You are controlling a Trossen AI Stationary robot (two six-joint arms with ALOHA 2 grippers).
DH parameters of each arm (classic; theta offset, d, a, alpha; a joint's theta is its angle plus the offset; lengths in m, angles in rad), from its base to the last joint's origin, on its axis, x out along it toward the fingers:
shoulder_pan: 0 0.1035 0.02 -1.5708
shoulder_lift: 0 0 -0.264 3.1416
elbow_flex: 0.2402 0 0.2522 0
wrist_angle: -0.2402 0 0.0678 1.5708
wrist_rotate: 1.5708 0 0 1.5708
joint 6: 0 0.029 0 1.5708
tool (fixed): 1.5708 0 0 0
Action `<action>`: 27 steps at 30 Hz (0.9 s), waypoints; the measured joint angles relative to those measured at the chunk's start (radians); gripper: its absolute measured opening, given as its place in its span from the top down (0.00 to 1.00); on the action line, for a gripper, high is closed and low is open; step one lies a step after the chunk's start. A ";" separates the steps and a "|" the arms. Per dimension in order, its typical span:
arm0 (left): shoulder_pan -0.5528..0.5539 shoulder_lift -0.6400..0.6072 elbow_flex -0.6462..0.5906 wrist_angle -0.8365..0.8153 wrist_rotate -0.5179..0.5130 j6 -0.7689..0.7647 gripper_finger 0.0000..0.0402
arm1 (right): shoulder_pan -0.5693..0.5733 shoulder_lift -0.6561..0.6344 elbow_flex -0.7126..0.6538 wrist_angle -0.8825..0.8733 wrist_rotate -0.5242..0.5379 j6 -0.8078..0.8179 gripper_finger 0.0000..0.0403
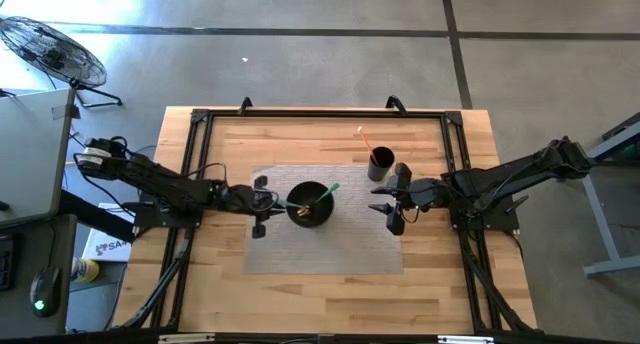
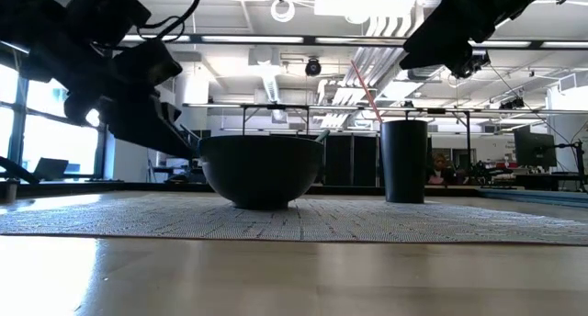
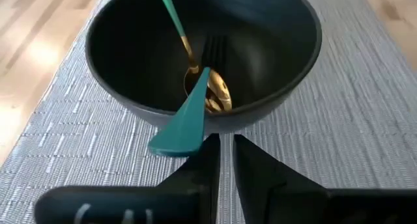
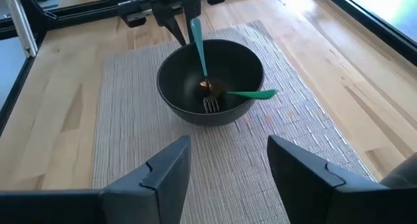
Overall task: Pick & Place Utensil
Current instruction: Adjust the black bowl on the gray mat
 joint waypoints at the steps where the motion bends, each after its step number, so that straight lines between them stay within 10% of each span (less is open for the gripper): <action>1: 0.000 0.005 -0.001 0.008 -0.001 0.008 0.90 | 0.000 0.000 0.000 0.000 0.000 0.000 0.51; 27: 0.000 0.249 0.045 0.300 -0.004 0.107 0.90 | 0.000 0.000 0.000 0.008 0.004 -0.014 0.51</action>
